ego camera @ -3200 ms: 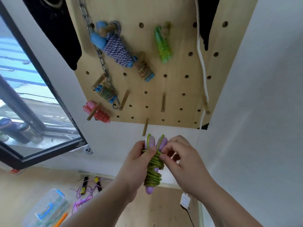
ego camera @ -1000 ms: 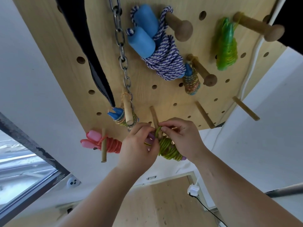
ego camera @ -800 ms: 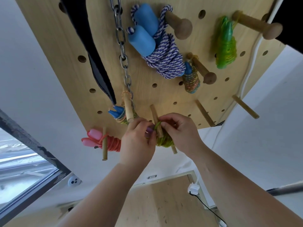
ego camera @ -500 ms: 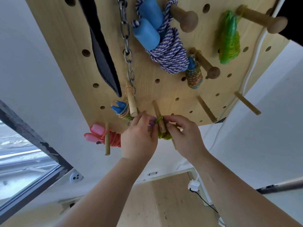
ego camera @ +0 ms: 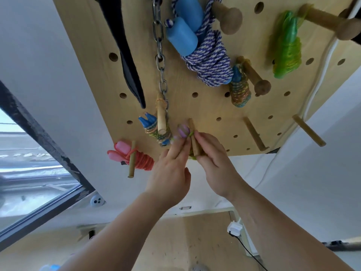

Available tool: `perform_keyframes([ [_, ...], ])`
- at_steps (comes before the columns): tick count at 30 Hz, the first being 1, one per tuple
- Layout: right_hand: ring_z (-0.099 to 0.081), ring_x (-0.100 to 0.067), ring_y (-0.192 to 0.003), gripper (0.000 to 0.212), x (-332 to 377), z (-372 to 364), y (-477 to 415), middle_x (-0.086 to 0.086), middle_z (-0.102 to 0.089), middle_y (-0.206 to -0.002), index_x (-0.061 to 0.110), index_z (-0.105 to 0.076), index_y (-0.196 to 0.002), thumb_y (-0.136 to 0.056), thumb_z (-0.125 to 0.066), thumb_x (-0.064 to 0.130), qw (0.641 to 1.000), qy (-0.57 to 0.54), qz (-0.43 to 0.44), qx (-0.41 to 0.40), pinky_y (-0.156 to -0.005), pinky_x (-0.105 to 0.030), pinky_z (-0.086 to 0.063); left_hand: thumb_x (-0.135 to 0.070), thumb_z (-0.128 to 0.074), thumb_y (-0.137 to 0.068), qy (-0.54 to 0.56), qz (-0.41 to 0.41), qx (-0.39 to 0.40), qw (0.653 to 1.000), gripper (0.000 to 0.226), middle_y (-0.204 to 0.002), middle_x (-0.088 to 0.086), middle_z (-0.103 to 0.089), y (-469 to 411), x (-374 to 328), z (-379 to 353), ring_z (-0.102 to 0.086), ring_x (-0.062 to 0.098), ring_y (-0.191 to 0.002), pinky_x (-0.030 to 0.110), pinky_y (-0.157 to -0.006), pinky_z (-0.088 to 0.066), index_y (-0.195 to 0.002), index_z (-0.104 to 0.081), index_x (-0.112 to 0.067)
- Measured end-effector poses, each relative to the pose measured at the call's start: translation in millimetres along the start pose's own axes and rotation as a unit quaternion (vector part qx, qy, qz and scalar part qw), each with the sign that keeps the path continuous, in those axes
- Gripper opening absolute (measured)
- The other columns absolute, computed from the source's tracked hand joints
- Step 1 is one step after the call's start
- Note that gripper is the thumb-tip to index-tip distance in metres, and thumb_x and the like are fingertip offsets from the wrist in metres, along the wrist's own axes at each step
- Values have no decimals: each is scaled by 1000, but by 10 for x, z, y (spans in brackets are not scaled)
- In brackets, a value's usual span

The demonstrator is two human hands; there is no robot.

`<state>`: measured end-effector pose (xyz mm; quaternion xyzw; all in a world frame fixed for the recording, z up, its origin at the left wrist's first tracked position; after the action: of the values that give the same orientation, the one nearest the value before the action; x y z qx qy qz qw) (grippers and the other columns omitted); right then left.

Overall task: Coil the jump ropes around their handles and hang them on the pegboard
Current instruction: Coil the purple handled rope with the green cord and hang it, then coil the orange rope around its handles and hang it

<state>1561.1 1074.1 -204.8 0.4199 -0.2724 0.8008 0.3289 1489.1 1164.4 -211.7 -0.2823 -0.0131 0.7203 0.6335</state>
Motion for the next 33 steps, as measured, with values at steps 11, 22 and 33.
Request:
perform_keyframes([
  [11, -47, -14, -127, 52, -55, 260, 27, 16, -45, -132, 22, -54, -141, -89, -46, 26, 995, -16, 98, -24, -107, -33, -44, 3, -59, -86, 10, 81, -84, 993, 62, -154, 4, -43, 172, -121, 158, -60, 30, -121, 40, -89, -57, -145, -52, -12],
  [22, -51, -4, -86, 8, -718, -1042, 892, 10, -47, -95, 28, -53, -97, -89, -54, 26, 978, -48, 123, 161, -71, -17, -41, -11, -59, -90, -20, 462, -45, 886, 21, -124, -6, -57, 2607, 611, -183, -66, 25, -101, 38, -80, -55, -104, -68, -22],
  [33, -57, -11, -99, 40, -282, -3488, 2073, 14, -44, -114, 46, -52, -119, -87, -68, 30, 865, 71, 51, 494, -95, -33, -48, -18, -69, -90, 8, 662, -63, 747, 29, -123, -8, -47, 5275, 1360, 452, -51, 11, -89, 26, -80, -38, -119, -63, -20],
])
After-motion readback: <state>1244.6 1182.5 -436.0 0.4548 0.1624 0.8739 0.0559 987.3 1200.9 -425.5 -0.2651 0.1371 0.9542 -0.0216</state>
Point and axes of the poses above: each hand's wrist, its own y-axis away from the middle knuckle, its own z-axis out of the back of the hand, x = y × z, the point moved 10 cm from there along -y, towards the middle knuckle
